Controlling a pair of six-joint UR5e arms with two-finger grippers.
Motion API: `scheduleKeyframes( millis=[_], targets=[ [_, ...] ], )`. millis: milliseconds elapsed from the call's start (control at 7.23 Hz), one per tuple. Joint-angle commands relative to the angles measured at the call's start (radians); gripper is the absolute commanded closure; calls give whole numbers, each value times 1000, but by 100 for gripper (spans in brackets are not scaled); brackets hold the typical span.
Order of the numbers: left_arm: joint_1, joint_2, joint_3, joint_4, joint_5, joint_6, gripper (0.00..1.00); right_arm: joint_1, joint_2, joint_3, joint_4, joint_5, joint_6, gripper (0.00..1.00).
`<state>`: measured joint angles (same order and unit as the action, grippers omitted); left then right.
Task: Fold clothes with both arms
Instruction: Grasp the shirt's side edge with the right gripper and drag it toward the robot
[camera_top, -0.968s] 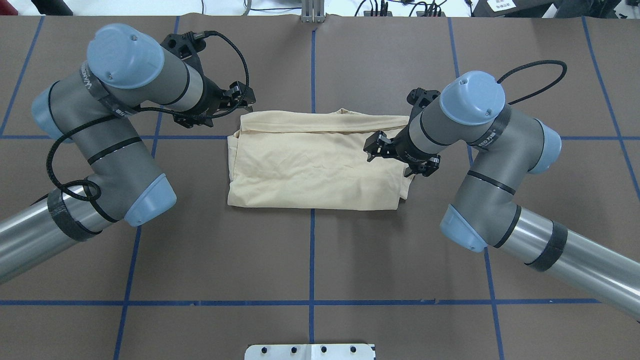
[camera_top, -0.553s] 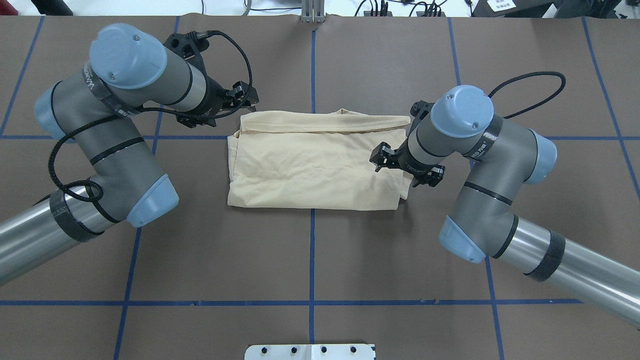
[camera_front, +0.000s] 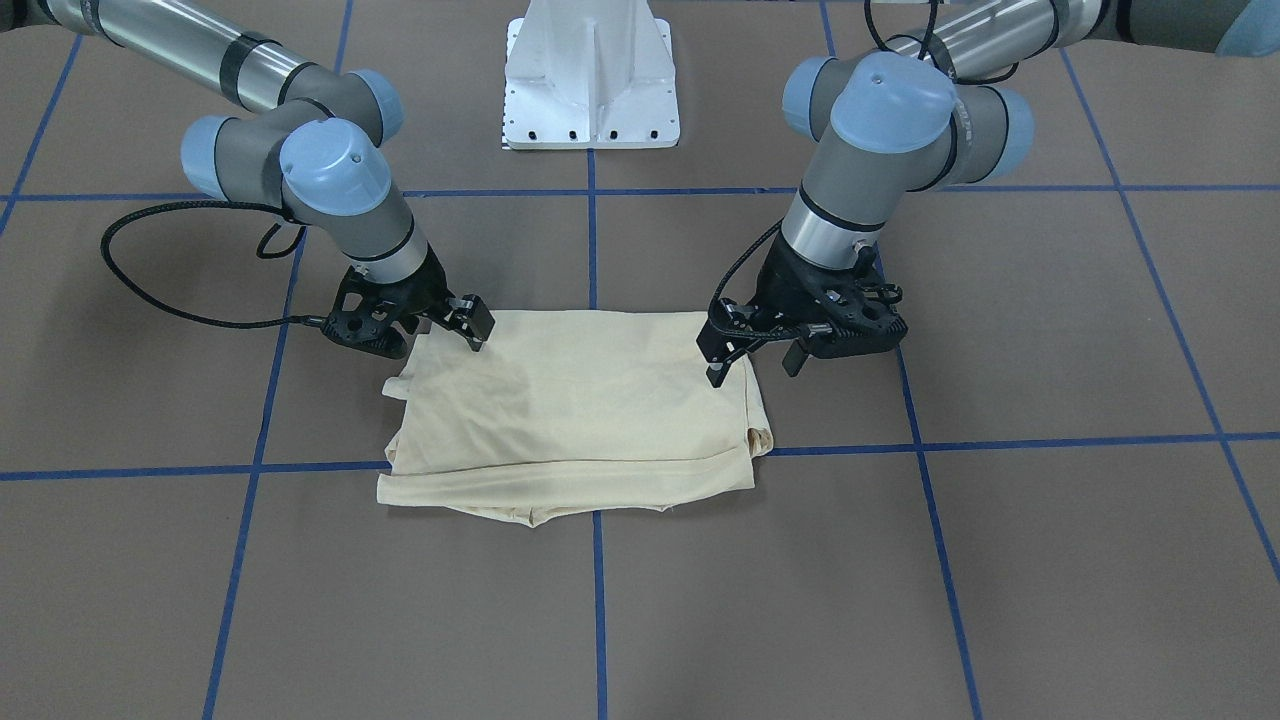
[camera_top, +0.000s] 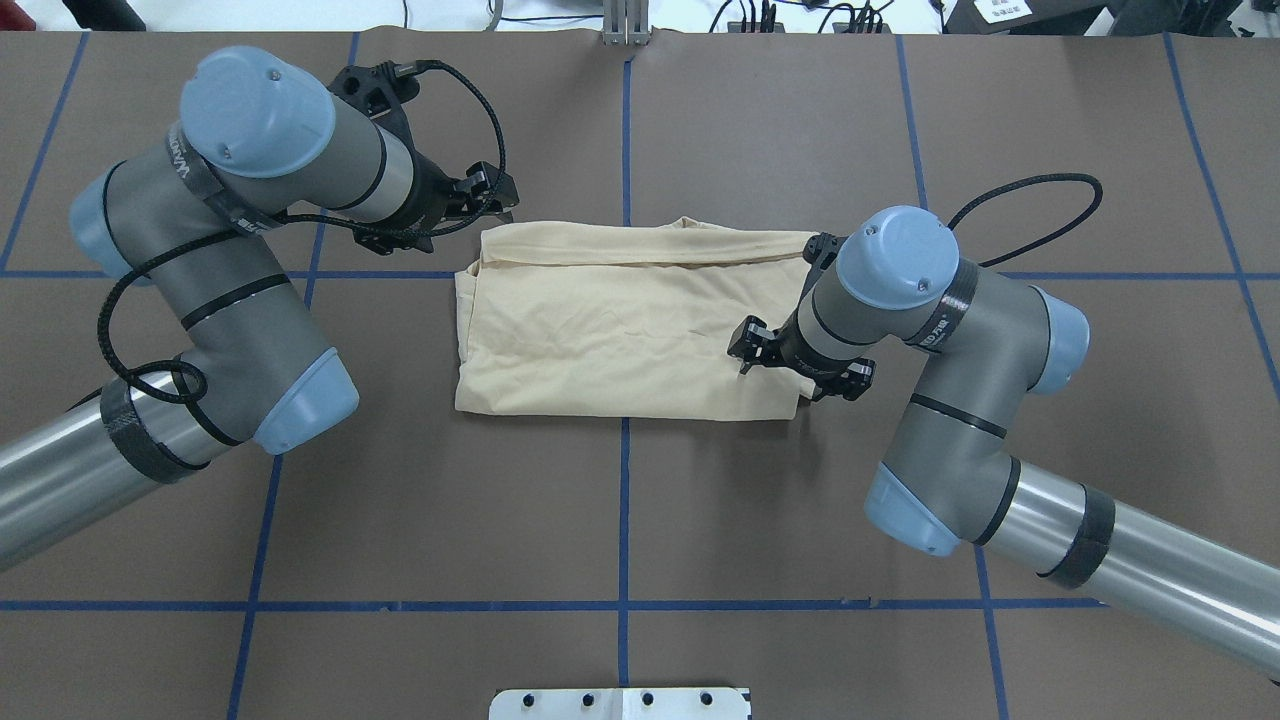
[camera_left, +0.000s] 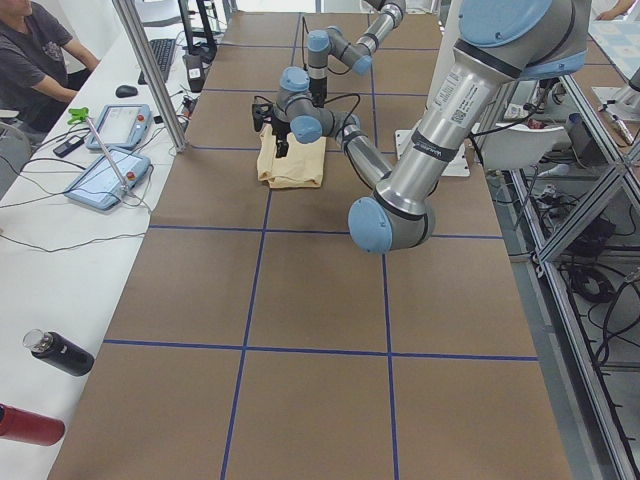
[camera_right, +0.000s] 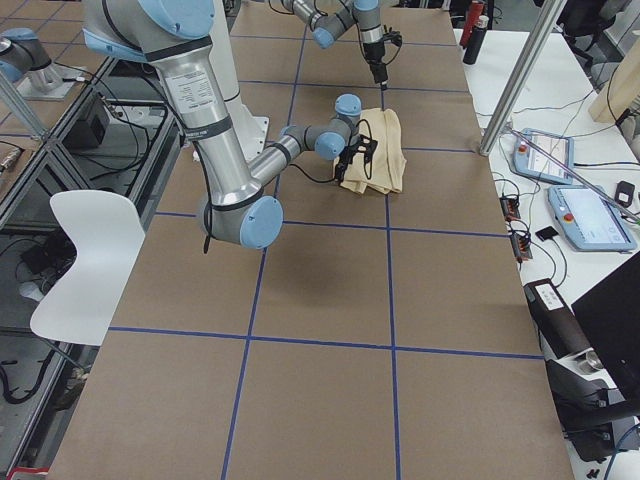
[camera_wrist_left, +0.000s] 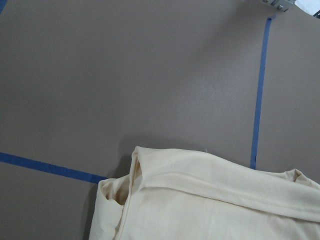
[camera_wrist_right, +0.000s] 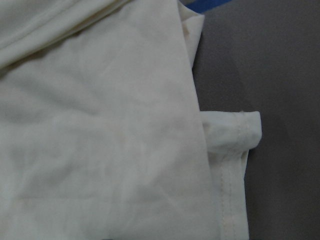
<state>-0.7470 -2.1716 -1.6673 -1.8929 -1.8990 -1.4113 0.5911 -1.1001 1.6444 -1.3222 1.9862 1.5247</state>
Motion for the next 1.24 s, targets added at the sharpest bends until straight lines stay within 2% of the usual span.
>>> scheduleKeyframes(
  millis=[0,415,553,691,830,968,1106],
  targets=[
    [0,-1,0,0,0,0,0,-14,-1,-1,0,-1,-1,10],
    [-2,-1,-3,2,0,-2,0,-20,-20,0,0,-1,0,12],
    [-2,-1,-3,2,0,-2,0,-20,-20,0,0,-1,0,18],
    [-2,-1,-3,2,0,-2,0,-20,-18,0,0,0,0,42],
    [-2,-1,-3,2,0,-2,0,-20,-17,2,0,0,0,87],
    [-2,-1,-3,2,1,-3,0,-20,-18,15,0,11,0,100],
    [0,-1,-3,2,1,-3,0,-22,-15,37,-34,35,0,100]
  ],
)
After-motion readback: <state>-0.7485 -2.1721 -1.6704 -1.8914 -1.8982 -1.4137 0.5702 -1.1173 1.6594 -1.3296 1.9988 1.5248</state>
